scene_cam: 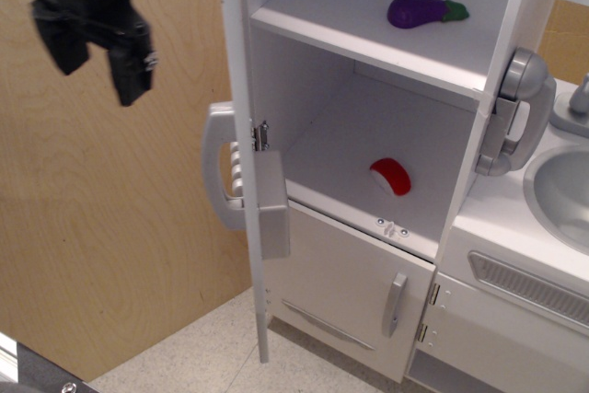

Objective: Close fridge

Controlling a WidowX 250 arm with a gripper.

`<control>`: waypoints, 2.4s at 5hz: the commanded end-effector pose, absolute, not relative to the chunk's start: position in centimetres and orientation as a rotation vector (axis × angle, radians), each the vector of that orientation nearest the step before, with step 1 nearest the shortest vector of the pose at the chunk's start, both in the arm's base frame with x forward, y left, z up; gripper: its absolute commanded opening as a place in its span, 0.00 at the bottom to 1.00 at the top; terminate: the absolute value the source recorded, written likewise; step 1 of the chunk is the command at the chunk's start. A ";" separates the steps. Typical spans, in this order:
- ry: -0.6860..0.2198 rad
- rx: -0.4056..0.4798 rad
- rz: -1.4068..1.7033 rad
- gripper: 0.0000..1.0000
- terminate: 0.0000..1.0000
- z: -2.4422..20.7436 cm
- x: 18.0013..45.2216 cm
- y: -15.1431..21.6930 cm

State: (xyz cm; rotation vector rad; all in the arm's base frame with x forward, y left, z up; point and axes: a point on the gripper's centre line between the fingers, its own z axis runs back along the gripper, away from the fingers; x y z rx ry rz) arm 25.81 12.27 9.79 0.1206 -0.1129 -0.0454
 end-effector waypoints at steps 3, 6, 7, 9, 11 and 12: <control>-0.133 0.047 -0.049 1.00 0.00 10.4 30.8 7.4; -0.115 0.019 -0.014 1.00 0.00 9.7 36.0 4.7; -0.155 0.043 -0.003 1.00 0.00 9.2 37.8 5.3; -0.282 0.049 0.033 1.00 0.00 9.5 39.3 5.7; -0.377 -0.005 0.061 1.00 0.00 10.0 40.7 5.9; -0.480 -0.017 0.080 1.00 0.00 10.6 40.8 6.3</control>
